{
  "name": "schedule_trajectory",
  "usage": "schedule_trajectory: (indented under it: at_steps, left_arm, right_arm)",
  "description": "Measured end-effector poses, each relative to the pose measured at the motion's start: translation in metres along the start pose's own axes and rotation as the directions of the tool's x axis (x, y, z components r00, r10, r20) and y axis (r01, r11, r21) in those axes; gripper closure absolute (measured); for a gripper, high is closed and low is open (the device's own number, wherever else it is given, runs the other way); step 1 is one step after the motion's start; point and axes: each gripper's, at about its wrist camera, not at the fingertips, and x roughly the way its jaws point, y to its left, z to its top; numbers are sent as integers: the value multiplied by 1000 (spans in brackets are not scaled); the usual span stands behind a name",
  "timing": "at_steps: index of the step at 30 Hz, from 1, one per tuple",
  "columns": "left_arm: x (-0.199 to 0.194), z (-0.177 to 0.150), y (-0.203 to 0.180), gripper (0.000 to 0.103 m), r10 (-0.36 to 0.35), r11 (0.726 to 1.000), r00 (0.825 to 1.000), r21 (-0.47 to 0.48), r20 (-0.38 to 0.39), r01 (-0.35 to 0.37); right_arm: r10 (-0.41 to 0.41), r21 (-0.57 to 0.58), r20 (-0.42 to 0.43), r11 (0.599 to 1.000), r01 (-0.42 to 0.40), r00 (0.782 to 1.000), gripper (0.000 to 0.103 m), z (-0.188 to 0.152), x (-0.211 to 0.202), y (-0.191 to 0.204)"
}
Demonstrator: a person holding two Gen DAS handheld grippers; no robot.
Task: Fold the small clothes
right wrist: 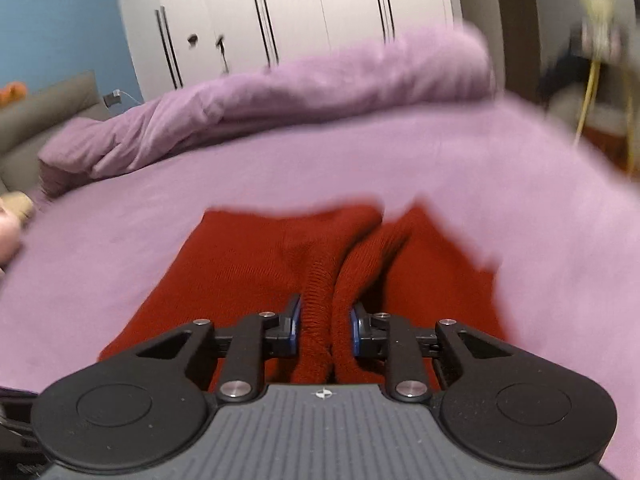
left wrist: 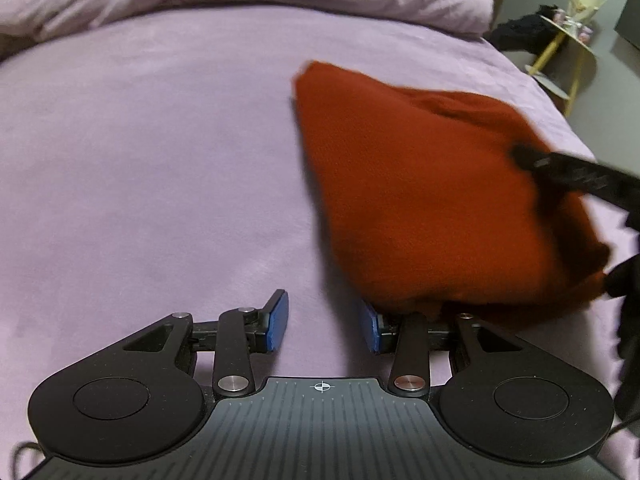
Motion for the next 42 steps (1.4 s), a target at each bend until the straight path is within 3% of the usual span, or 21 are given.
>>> schedule_trajectory:
  at_steps: [3,7,9,10,12,17,20,23,26,29,32,37,38,39,40,41,42]
  left_arm:
    - [-6,3,1,60,23,1000,999,-4,38,-23]
    - [-3,4,4,60,-5,999,1000,-39,10,5]
    - [-2,3,2,60,-14,999,1000,-36,-2,14]
    - [-3,1,2,60,-24,999,1000,-33,-3,24]
    - [-10,-3,1,59,-49,999,999,-10,5,49]
    - [-26,-18,-12,56,-79,995,996,72,48,75]
    - [-18,-23,-28,56,-92,991,996,97,18,90]
    - [-11,-20,-41,56,-82,992,996,102,30,79]
    - [-5,-16,-48,55,-60,992,997,111,39,55]
    - [0,-14,-46,54,-59,996,997,74,41,56]
    - [1,-14,-44,54,-57,997,998,47,39,55]
    - [12,-4,-40,49,-72,996,997,56,14,71]
    - [11,-1,-37,49,-65,996,998,60,18,64]
    - [8,0,-34,49,-53,997,998,60,26,51]
    - [5,1,-31,48,-45,997,998,57,35,43]
    - [2,1,-27,47,-41,998,998,54,45,38]
    - [-2,0,-24,44,-31,998,998,57,61,28]
  right_arm:
    - [-89,-35,42,995,90,995,83,2,-7,-5]
    - [-147,-22,-17,989,147,989,82,-9,5,-26]
    - [-140,-12,-66,990,140,988,76,-17,11,-35]
    - [-128,10,-58,992,129,990,68,-17,7,-39]
    - [-78,90,-52,993,82,996,64,-17,-8,-51]
    - [6,316,-26,949,3,1000,59,-46,-60,-83]
    - [53,410,-20,911,-40,998,57,-68,-77,-86]
    - [73,443,-45,895,-45,996,56,-74,-76,-84]
    - [28,488,-62,873,6,998,56,-75,-80,-89]
    - [156,609,-28,786,-107,987,56,-82,-70,-100]
    - [174,643,-12,755,-126,985,57,-86,-53,-98]
    - [186,728,32,669,-150,982,91,-79,-37,-95]
    - [236,766,97,603,-223,967,92,-81,-38,-100]
    - [290,808,185,500,-313,939,94,-88,-38,-108]
    - [328,839,304,353,-415,894,95,-98,-40,-117]
    - [328,842,370,276,-463,869,95,-105,-41,-122]
    - [314,844,374,275,-460,873,95,-108,-42,-125]
